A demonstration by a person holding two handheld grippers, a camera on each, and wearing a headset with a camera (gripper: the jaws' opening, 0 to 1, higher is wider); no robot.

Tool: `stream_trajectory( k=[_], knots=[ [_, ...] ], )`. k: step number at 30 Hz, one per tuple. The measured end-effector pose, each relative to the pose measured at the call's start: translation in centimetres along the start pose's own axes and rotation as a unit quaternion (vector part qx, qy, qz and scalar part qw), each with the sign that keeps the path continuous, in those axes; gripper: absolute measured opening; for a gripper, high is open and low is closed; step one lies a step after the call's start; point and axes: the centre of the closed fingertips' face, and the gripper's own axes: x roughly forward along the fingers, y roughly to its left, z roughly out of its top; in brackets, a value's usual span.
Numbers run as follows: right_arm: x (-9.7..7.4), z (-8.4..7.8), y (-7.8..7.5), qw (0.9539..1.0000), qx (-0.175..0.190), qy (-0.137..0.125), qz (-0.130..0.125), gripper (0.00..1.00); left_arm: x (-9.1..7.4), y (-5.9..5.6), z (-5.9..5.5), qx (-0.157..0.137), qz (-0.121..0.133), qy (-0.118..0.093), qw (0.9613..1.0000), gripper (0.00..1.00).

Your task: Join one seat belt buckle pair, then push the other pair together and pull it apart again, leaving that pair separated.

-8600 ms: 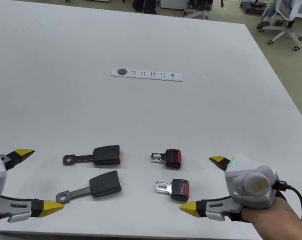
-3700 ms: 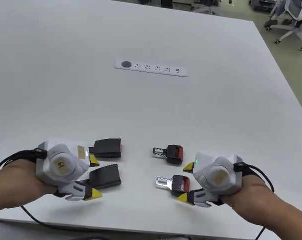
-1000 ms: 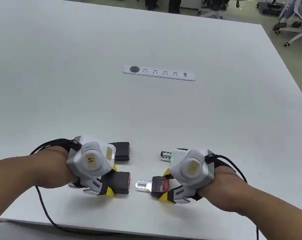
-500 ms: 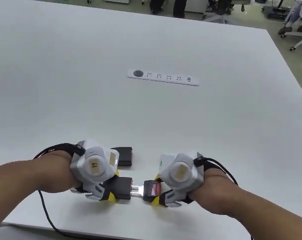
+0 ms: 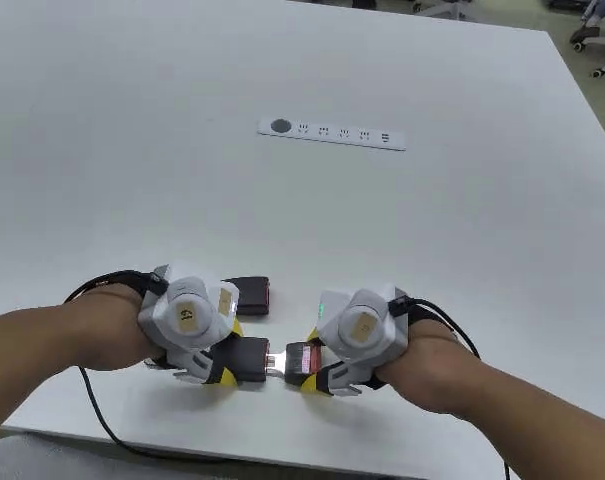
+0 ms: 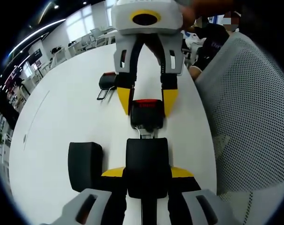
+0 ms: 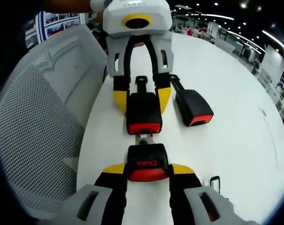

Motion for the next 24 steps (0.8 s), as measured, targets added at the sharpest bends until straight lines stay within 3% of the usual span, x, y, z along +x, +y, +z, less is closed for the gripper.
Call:
stream_trajectory(
  k=[15, 16, 17, 24],
  knots=[
    [1.0, 1.7, 0.2, 0.9999, 0.002, -0.013, -0.002, 0.30, 0.0, 0.2, -0.3, -0.008, -0.004, -0.010, 0.9999, 0.33],
    [0.9, 1.3, -0.2, 0.9999, -0.008, -0.003, -0.005, 0.30, -0.1, 0.3, -0.4, -0.010, 0.000, -0.009, 0.9999, 0.33],
    [0.9, 1.2, -0.1, 1.0000, 0.006, -0.005, -0.005, 0.30, -0.1, 0.1, -0.3, -0.007, -0.002, -0.014, 0.9999, 0.33],
    [1.2, 1.2, 0.2, 1.0000, 0.000, -0.004, -0.004, 0.30, 0.0, -0.2, -0.2, -0.008, -0.001, -0.013, 0.9999, 0.33]
  ],
)
